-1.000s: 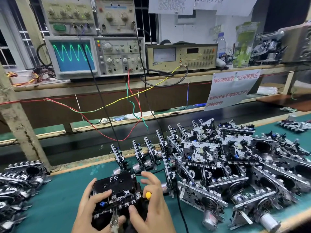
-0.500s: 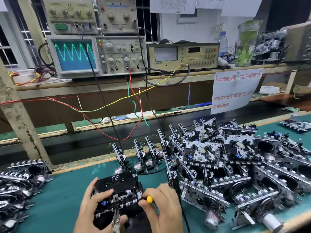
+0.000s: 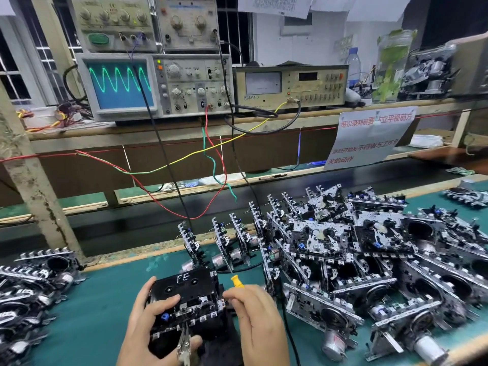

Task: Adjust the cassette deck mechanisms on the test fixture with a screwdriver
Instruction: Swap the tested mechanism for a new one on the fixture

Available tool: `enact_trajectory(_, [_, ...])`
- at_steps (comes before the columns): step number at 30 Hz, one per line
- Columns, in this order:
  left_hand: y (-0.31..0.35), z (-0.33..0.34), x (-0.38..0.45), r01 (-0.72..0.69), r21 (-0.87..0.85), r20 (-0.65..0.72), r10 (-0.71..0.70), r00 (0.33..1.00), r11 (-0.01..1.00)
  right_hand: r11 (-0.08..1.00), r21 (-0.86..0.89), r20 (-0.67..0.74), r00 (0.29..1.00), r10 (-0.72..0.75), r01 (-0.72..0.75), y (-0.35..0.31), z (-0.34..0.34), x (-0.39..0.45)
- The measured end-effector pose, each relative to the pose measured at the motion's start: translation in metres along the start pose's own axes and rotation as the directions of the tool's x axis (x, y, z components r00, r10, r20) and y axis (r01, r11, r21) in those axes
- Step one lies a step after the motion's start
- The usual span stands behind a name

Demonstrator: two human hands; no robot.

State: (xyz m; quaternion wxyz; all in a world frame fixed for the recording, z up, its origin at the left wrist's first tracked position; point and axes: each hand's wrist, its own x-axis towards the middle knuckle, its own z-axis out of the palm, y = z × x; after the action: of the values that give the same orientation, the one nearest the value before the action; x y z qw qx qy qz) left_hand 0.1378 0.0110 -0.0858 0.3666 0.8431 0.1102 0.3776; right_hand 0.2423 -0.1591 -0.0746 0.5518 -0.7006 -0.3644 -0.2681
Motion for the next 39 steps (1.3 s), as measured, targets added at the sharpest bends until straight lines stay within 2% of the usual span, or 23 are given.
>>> enact_trajectory(3, [-0.002, 0.000, -0.001, 0.007, 0.002, 0.002, -0.007, 1.000, 1.000, 0.993, 0.021, 0.070, 0.991, 0.118, -0.120, -0.005, -0.005, 0.000])
enact_trajectory(5, [-0.003, 0.000, -0.002, 0.003, 0.005, 0.000, -0.003, 1.000, 1.000, 0.966, 0.010, 0.168, 0.953, 0.253, -0.258, -0.006, -0.005, 0.001])
enact_trajectory(7, [-0.003, 0.000, -0.001, 0.007, 0.003, 0.000, -0.007, 1.000, 1.000, 0.939, -0.004, 0.209, 0.918, 0.336, -0.343, -0.004, -0.005, 0.002])
enact_trajectory(15, [-0.006, -0.006, 0.004, 0.012, 0.005, 0.072, -0.012, 0.997, 1.000, 0.978, -0.003, 0.054, 0.976, 0.209, -0.209, 0.004, 0.000, -0.001])
enact_trajectory(19, [0.005, -0.006, -0.001, 0.092, 0.009, 0.063, -0.093, 0.994, 0.996, 0.948, 0.071, 0.162, 0.941, 0.297, -0.311, -0.008, -0.008, 0.008])
enact_trajectory(21, [0.012, -0.016, -0.003, 0.146, -0.003, 0.115, -0.144, 0.983, 0.989, 0.918, 0.152, 0.212, 0.920, 0.331, -0.366, -0.014, -0.019, 0.018])
enact_trajectory(25, [0.024, -0.052, 0.006, 0.124, 0.142, 0.359, -0.168, 0.918, 0.982, 0.889, 0.233, 0.262, 0.906, 0.333, -0.394, -0.022, -0.059, 0.036])
enact_trajectory(30, [0.054, -0.046, 0.044, 0.051, 0.306, 0.385, -0.173, 0.907, 0.951, 0.891, 0.209, 0.288, 0.896, 0.337, -0.403, -0.029, -0.082, 0.036])
enact_trajectory(34, [0.065, -0.018, 0.069, -0.137, 0.565, 0.544, -0.243, 0.803, 0.814, 0.890, 0.151, 0.303, 0.877, 0.373, -0.430, -0.029, -0.079, 0.035])
enact_trajectory(36, [0.066, -0.013, 0.073, -0.174, 0.627, 0.546, -0.269, 0.794, 0.759, 0.893, 0.126, 0.286, 0.878, 0.384, -0.432, -0.030, -0.081, 0.035])
enact_trajectory(37, [0.067, -0.015, 0.074, -0.154, 0.596, 0.533, -0.245, 0.810, 0.788, 0.896, 0.123, 0.265, 0.884, 0.385, -0.427, -0.031, -0.083, 0.036])
enact_trajectory(39, [0.072, -0.021, 0.073, -0.031, 0.396, 0.452, -0.165, 0.877, 0.918, 0.894, 0.159, 0.216, 0.898, 0.383, -0.420, -0.033, -0.090, 0.038])
